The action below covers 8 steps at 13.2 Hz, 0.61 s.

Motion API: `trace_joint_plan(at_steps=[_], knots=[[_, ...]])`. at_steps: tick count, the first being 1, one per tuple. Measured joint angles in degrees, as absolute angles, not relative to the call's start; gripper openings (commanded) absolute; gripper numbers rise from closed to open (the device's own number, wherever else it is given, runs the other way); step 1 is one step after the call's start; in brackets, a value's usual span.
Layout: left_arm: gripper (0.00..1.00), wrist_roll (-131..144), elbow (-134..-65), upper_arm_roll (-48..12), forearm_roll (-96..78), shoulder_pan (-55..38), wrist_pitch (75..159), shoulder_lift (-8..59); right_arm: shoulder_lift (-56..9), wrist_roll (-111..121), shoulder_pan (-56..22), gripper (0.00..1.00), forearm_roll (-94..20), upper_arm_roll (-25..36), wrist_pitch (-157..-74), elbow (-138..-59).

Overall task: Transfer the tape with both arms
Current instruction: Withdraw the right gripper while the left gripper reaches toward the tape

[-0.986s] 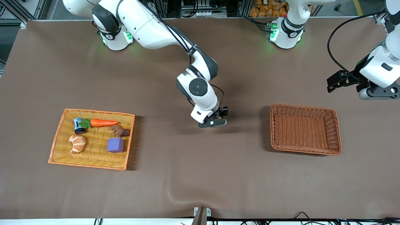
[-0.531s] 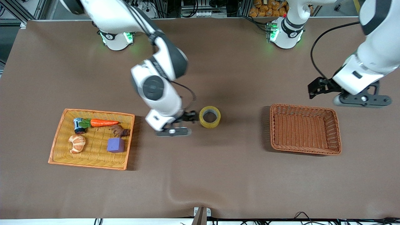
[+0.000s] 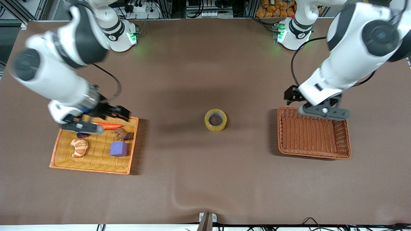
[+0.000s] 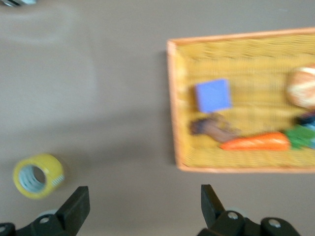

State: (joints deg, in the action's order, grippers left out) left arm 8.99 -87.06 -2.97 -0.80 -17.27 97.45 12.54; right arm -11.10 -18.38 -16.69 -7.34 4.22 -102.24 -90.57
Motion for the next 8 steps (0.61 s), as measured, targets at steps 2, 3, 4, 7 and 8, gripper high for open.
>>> trace_joint_plan(at_steps=[2,3,4,7,8], knots=[[1.0,9.88,-87.14,-3.0,-2.15,-19.37,100.66,15.92,-7.06,-15.12,-13.6,1.0,-4.65,4.23,-98.42,-91.62],[1.0,11.57,-87.17,-3.05,-2.73,-20.66,102.51,17.69,-5.58,-14.72,-12.81,1.0,-2.45,4.19,-97.35,-91.85],[1.0,13.87,-87.19,-3.12,-3.25,-22.15,104.16,19.54,-4.38,-14.3,-11.99,1.0,-0.62,4.16,-96.44,-92.1],[1.0,19.08,-87.3,-3.22,-3.52,-26.84,109.2,25.21,-2.5,-4.78,-6.68,1.0,0.44,4.12,-95.23,-92.44],[1.0,19.59,-87.35,-3.24,-3.54,-27.69,110.64,27.0,-2.26,-2.08,-4.58,1.0,0.44,4.16,-95.23,-92.57]])
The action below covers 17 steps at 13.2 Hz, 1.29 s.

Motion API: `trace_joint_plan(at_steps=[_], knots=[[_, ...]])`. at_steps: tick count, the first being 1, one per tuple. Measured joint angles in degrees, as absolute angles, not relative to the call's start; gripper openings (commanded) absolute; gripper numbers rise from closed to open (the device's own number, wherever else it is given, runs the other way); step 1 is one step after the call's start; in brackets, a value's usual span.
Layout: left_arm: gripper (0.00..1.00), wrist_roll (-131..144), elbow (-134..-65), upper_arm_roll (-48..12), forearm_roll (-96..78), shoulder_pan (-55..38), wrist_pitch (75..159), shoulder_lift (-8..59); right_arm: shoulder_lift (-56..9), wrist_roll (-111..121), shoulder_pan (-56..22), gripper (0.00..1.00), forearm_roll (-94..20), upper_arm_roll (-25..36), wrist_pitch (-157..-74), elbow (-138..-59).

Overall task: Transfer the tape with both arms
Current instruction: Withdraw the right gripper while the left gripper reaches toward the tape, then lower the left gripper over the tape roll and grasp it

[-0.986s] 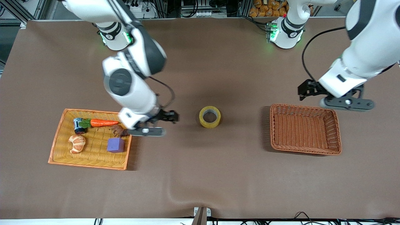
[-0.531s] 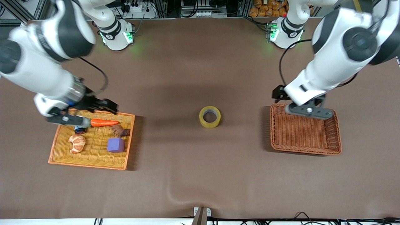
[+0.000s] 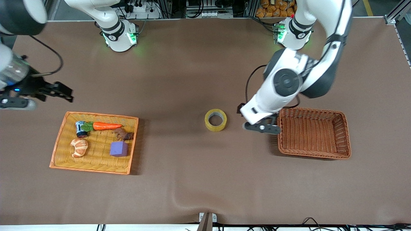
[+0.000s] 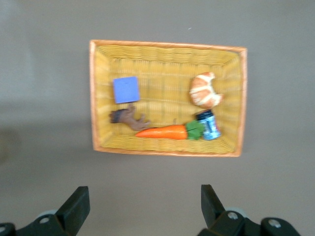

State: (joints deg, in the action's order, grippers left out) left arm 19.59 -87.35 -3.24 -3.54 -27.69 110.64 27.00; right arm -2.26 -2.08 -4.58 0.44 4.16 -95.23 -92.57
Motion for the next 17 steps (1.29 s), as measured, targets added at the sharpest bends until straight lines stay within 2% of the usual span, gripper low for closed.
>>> trace_joint_plan(at_steps=[7,13,14,15,17], knots=[[1.0,32.69,-87.4,-3.28,-3.64,-33.33,123.6,38.46,1.49,0.6,1.62,1.0,-0.82,4.06,-93.69,-94.35],[1.0,35.32,-87.39,-3.28,-3.64,-34.83,124.32,41.09,1.59,1.56,3.35,1.0,-2.3,3.54,-90.01,-94.48],[0.96,36.16,-87.4,-3.29,-3.64,-35.18,124.67,41.51,1.57,1.61,3.3,1.0,-2.29,3.36,-89.36,-94.53],[0.84,36.91,-87.4,-3.29,-3.64,-35.58,124.89,41.94,1.56,1.87,3.16,1.0,-1.81,3.19,-89.11,-94.59],[0.5,37.46,-87.39,-3.29,-3.64,-36.11,125.13,42.61,1.4,3.57,2.41,1.0,-0.08,2.8,-89.1,-94.78]])
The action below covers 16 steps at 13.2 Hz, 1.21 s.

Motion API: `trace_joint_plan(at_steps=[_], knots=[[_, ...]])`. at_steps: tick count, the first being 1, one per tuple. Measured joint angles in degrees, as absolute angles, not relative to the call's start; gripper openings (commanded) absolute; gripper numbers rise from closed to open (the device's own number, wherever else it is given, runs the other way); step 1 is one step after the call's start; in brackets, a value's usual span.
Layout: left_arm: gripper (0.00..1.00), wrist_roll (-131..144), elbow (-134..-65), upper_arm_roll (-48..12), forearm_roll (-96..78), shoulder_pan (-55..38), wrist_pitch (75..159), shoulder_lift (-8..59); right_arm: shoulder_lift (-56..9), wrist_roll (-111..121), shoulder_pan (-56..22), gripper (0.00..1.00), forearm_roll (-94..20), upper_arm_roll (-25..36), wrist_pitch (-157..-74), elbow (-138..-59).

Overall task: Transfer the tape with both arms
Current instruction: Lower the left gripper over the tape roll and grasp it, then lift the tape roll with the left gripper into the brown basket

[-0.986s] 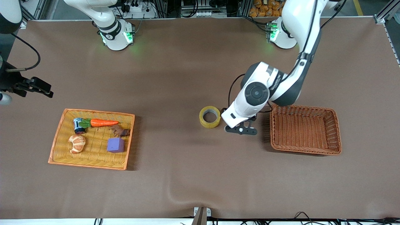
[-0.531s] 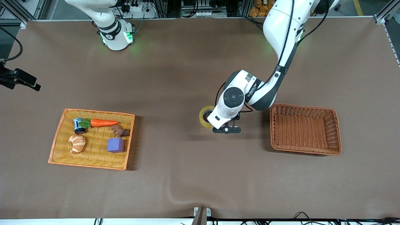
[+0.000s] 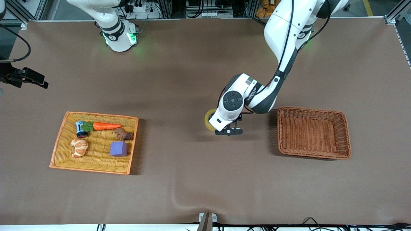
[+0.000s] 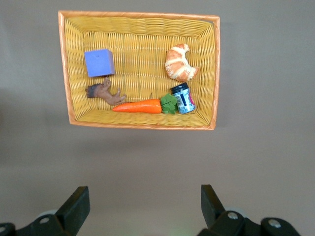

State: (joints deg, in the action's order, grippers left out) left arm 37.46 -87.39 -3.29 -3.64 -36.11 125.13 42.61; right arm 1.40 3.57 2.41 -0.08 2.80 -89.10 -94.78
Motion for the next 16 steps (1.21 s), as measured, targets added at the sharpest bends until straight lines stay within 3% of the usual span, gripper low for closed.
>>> trace_joint_plan(at_steps=[2,9,16], knots=[[0.02,37.46,-87.39,-3.24,-3.64,-36.14,125.17,43.1,1.09,3.82,1.46,1.0,0.24,2.68,-89.13,-94.89],[0.0,37.5,-86.04,-1.81,-3.62,-35.48,125.75,42.74,0.98,4.28,1.33,1.0,0.25,2.69,-89.25,-95.03],[0.0,26.28,-84.9,-0.81,-3.53,-21.27,110.61,25.58,-0.24,5.64,1.34,1.0,0.1,2.75,-90.71,-95.17]])
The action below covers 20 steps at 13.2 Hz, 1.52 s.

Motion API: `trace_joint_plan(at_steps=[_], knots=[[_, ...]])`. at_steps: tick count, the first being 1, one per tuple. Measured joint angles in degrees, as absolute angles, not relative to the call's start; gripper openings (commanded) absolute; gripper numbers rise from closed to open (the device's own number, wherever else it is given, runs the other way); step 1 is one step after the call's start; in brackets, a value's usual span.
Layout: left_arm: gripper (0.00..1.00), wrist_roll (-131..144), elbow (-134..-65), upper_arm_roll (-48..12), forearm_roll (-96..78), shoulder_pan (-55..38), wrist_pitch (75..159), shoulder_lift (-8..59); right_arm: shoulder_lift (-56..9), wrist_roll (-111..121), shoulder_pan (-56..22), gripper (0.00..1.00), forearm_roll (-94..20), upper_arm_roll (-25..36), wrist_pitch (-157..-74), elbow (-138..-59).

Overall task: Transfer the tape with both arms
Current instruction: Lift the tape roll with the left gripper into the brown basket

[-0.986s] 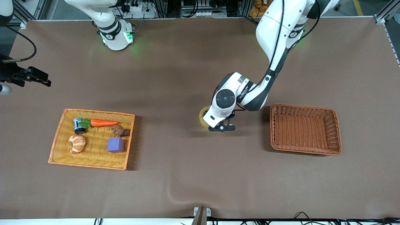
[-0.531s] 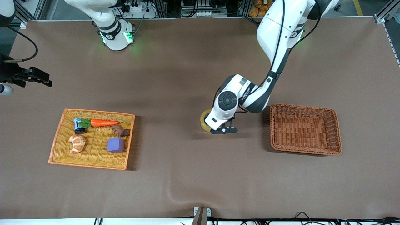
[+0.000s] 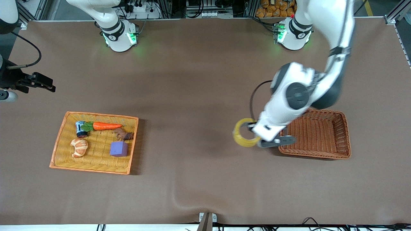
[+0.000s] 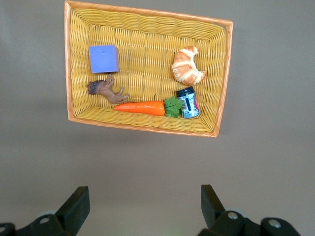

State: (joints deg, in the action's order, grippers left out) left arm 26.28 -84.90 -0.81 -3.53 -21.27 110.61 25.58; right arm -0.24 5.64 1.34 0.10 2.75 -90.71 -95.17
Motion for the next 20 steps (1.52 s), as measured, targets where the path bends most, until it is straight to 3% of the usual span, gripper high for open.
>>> trace_joint_plan(at_steps=[3,8,14,20], knots=[[0.0,11.43,-85.66,-0.6,-3.37,-12.44,106.11,22.42,-0.52,5.88,1.33,1.0,0.02,2.73,-91.43,-95.1],[0.0,-6.31,-89.14,-0.61,-3.34,0.1,106.5,22.81,-0.56,6.42,1.34,1.0,0.0,2.8,-91.44,-95.04],[0.0,-7.53,-104.31,-0.82,0.14,2.02,123.78,23.41,-1.01,7.55,1.29,1.0,-0.5,2.72,-91.4,-94.99],[0.0,-7.8,-111.71,-0.82,0.31,3.35,134.02,24.13,-1.01,7.76,1.28,1.0,-0.58,2.68,-91.36,-94.46]])
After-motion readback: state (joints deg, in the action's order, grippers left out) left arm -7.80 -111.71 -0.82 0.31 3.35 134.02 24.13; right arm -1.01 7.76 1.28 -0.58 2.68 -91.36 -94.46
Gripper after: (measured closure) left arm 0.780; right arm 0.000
